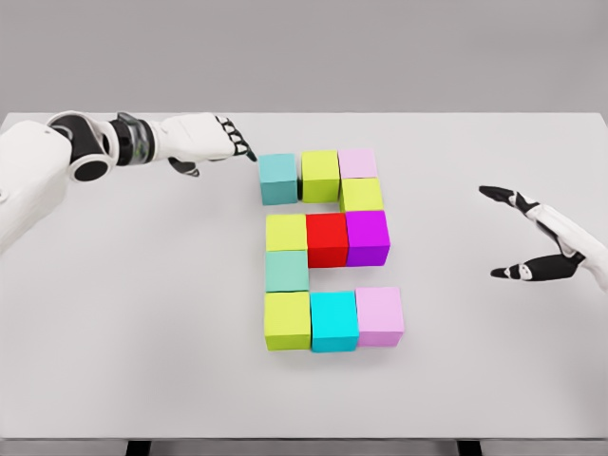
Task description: Assemble the squares on the desktop into the number 2
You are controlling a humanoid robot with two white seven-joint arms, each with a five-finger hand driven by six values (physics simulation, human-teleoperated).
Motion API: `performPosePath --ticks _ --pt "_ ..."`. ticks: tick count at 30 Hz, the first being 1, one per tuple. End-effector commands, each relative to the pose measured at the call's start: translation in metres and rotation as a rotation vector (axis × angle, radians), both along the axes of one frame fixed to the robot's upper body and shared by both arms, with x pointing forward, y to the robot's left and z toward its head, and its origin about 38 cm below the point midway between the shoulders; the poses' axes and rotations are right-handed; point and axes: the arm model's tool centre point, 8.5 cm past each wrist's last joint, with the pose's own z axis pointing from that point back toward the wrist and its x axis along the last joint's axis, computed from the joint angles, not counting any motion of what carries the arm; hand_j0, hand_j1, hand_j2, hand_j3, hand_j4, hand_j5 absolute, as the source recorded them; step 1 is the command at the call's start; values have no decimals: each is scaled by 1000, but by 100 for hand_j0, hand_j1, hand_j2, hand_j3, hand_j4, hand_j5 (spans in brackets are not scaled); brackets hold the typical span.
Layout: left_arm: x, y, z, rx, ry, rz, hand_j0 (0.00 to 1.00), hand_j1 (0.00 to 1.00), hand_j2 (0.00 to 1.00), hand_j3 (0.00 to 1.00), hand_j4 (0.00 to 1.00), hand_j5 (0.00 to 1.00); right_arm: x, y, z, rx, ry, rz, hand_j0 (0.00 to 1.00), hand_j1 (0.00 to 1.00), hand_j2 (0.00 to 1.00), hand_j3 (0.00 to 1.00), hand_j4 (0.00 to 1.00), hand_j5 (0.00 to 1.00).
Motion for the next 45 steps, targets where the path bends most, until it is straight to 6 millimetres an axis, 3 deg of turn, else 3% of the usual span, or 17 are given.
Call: performPosePath --ticks 1,18,45 --pt "0 4 1 -2 0 8 90 90 90 90 90 90 1 -2 2 8 -4 -7 100 100 100 100 100 100" --pt "-12 -2 -6 7 6 -40 91 91 91 91 91 91 1 -4 4 9 -13 -15 100 100 100 100 100 100" --pt "-12 -5 -4 4 6 -45 92 92 92 92 92 92 0 0 4 2 -13 -3 100 100 100 100 100 100"
